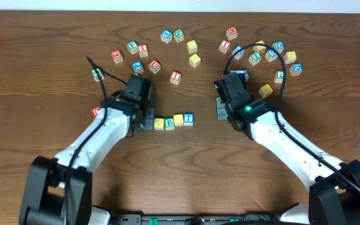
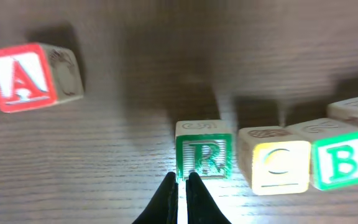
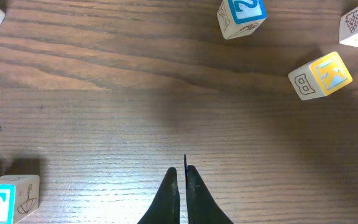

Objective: Spell out ROBOT

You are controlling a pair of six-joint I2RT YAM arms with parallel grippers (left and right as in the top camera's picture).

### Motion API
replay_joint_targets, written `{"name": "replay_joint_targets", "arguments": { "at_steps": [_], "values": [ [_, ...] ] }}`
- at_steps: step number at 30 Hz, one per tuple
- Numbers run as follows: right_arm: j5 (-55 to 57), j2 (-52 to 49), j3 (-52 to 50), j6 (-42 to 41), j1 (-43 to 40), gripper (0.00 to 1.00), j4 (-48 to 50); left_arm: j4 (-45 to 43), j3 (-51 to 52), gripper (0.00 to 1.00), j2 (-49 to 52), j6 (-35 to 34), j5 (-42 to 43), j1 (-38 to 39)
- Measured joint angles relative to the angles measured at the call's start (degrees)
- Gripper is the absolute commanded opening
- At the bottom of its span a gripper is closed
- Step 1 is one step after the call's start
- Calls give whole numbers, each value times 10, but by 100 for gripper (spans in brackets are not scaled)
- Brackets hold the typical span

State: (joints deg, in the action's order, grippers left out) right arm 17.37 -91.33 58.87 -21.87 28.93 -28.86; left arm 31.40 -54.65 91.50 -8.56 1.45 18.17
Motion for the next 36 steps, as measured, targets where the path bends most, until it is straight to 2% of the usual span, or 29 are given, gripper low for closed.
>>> {"name": "replay_joint_targets", "arguments": {
  "at_steps": [9,16,28,36],
  "values": [
    [0,0,0,0,0,1,0,0,0,7,-43,0,-6,0],
    [0,0,0,0,0,1,0,3,0,7,-41,-11,-61,-2],
    [0,0,0,0,0,1,-1,-2,3,8,40,-20,-78,-9],
    [0,0,0,0,0,1,-1,-4,8,8,44,-20,-77,-9]
  ]
}}
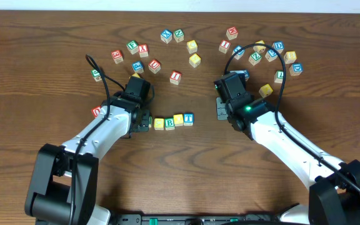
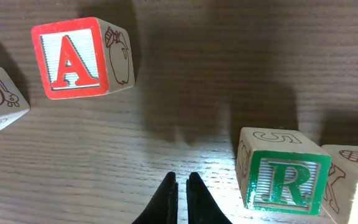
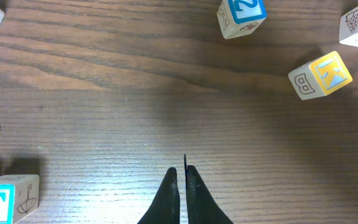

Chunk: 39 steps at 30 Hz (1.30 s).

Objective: Spell out ROBOT

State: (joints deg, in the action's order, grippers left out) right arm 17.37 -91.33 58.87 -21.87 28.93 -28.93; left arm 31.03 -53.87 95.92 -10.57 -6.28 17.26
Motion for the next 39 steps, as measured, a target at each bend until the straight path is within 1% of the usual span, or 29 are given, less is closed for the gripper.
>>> {"name": "replay_joint_targets", "arguments": {
  "at_steps": [3,8,15,24,39],
  "values": [
    [0,0,0,0,0,1,0,-7,0,7,0,0,4,0],
    [0,0,0,0,0,1,0,-24,0,7,0,5,36,0],
    [0,0,0,0,0,1,0,-26,0,7,0,20,75,0],
    [0,0,0,0,0,1,0,-26,0,8,0,34,104,0],
    [0,0,0,0,0,1,0,-29,0,7,0,45,122,0]
  ]
}}
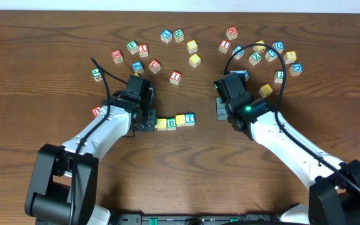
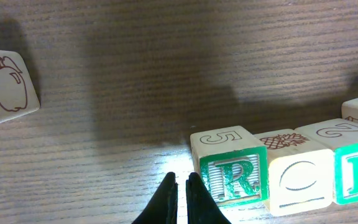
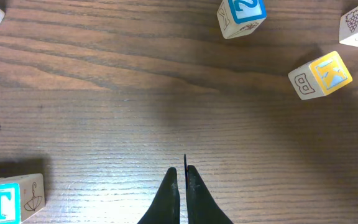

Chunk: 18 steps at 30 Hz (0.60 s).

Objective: Spell out ROBOT

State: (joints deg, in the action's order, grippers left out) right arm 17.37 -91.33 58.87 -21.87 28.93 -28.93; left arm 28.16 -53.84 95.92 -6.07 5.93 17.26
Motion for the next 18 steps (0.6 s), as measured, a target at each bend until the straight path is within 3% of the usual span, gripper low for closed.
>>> {"name": "replay_joint_targets", "arguments": {
  "at_steps": [12,18],
  "values": [
    [0,0,0,0,0,1,0,21,0,7,0,-42,-105,0],
    [0,0,0,0,0,1,0,73,1,7,0,-57,-95,0]
  ]
}}
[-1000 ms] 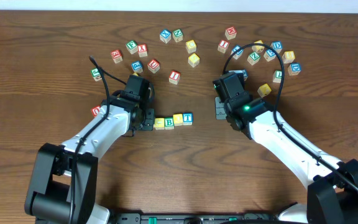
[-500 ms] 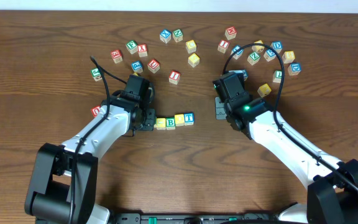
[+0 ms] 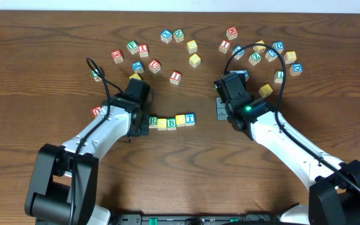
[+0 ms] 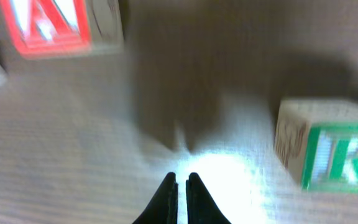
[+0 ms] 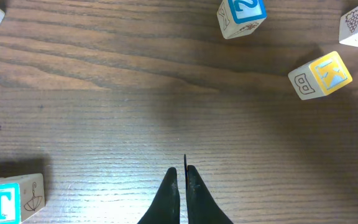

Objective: Spell out ROBOT
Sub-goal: 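Sweep the left gripper rightward along the row toward the B block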

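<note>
A row of letter blocks lies mid-table: green R (image 3: 153, 120), yellow O (image 3: 162, 124), green B (image 3: 171, 123), a yellow block (image 3: 180, 119) and blue T (image 3: 189, 117). My left gripper (image 3: 141, 124) is shut and empty, just left of the R. In the blurred left wrist view the R (image 4: 331, 152) sits right of my left gripper (image 4: 181, 180), with a red A block (image 4: 55, 25) at the upper left. My right gripper (image 5: 181, 171) is shut and empty over bare wood, right of the T (image 5: 5, 200).
Loose letter blocks are scattered along the back of the table (image 3: 195, 162), among them a red one (image 3: 175, 76) and a yellow one (image 3: 265, 90). A blue block (image 5: 241, 15) and a yellow K block (image 5: 321, 74) lie beyond my right gripper.
My left gripper was against the R block's left side; now it stands further left, with a gap to the R. The left wrist view has gone blurred. The right arm has not moved.
First my shut left gripper was at the front of the R, which stood slightly apart from the O. Then it was off to the R's left. Then it was against the R's left side, with R touching O. Now it is apart from the R again.
</note>
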You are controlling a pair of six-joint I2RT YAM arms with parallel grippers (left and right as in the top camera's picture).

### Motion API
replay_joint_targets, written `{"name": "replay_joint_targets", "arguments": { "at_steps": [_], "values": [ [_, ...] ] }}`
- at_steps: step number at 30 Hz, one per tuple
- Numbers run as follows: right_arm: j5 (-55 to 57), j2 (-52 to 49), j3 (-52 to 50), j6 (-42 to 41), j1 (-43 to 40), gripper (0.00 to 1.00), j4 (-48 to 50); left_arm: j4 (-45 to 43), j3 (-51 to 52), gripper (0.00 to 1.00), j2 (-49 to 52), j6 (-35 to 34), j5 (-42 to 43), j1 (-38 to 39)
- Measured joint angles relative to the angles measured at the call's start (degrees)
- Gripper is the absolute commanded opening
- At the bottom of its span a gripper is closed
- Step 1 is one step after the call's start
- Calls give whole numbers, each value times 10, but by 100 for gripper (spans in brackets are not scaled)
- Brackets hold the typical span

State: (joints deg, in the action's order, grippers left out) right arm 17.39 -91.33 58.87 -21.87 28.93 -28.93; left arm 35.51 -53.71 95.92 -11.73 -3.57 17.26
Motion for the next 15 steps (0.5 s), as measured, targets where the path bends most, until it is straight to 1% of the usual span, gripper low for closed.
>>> {"name": "replay_joint_targets", "arguments": {
  "at_steps": [4,10,15],
  "values": [
    [0,0,0,0,0,1,0,30,0,7,0,0,53,0],
    [0,0,0,0,0,1,0,11,0,7,0,23,166,12],
    [0,0,0,0,0,1,0,9,0,7,0,30,205,41]
  ]
}}
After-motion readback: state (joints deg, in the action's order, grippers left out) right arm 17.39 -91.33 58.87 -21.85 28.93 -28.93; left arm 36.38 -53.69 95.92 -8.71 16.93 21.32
